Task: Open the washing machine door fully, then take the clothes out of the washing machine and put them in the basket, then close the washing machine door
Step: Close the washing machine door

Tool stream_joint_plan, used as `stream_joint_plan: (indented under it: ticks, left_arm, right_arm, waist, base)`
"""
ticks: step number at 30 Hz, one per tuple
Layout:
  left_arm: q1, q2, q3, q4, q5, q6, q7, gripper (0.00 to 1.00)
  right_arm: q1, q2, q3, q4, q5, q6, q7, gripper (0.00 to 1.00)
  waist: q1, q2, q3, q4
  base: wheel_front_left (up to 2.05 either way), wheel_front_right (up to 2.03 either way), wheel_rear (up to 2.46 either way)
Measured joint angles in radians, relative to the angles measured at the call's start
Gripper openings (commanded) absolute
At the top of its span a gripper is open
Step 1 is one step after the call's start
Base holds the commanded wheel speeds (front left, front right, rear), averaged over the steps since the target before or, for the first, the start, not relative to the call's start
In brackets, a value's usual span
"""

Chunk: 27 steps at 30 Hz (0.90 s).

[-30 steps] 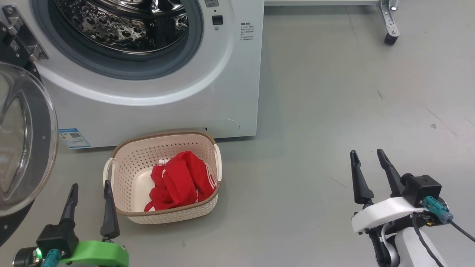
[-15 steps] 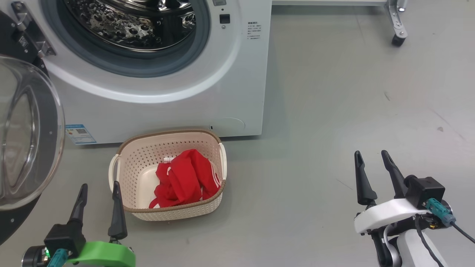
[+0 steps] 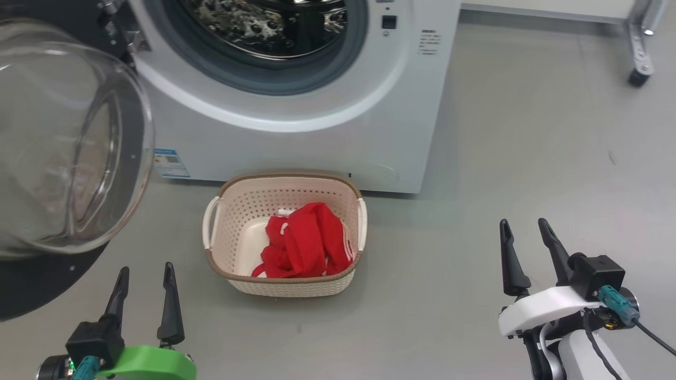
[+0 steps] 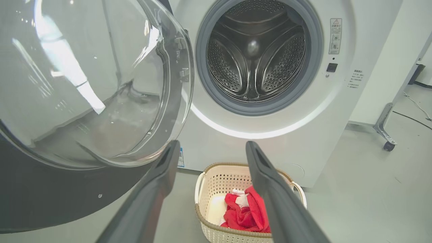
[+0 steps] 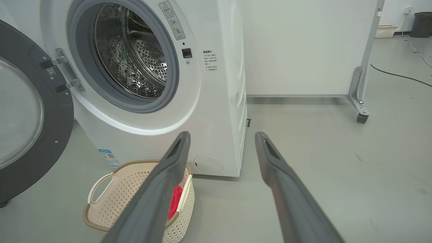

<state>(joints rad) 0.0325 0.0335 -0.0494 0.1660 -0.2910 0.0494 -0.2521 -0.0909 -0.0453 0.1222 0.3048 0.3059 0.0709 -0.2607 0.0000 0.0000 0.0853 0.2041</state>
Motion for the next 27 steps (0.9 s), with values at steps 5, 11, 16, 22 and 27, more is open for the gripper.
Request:
stream_joint_plan:
  ticks: [5,11,16,22,27]
  left_arm:
    - [0.019,0.000,0.004,0.005,-0.034,0.012,0.000,1.00]
    - [0.036,0.000,0.003,0.016,-0.035,0.025,0.000,1.00]
    - [0.038,0.000,0.007,0.024,-0.040,0.027,0.000,1.00]
    - [0.055,0.000,0.048,0.017,-0.051,0.044,0.000,1.00]
    - [0.088,0.000,0.088,-0.004,-0.070,0.052,0.000,1.00]
  right_arm:
    - [0.000,0.000,0.027,0.008,-0.002,0.010,0.000,1.00]
    - [0.000,0.000,0.051,0.016,-0.002,0.015,0.000,1.00]
    - [0.000,0.000,0.061,0.024,-0.007,0.016,0.000,1.00]
    - [-0.004,-0.001,0.115,0.034,-0.020,0.025,0.000,1.00]
    - [-0.035,-0.002,0.188,0.070,-0.026,0.036,0.000,1.00]
  waist:
    - [0.0000,0.0000,0.004,0.064]
    - [0.0000,0.0000,0.006,0.144]
    - [-0.0001,0.0000,0.006,0.213]
    - [0.0000,0.0000,0.007,0.288]
    - [0.0000,0.0000,0.015,0.338]
  base:
    - [0.00,0.00,0.00]
    - [0.00,0.00,0.00]
    - [0.00,0.00,0.00]
    - [0.00,0.00,0.00]
    - [0.00,0.00,0.00]
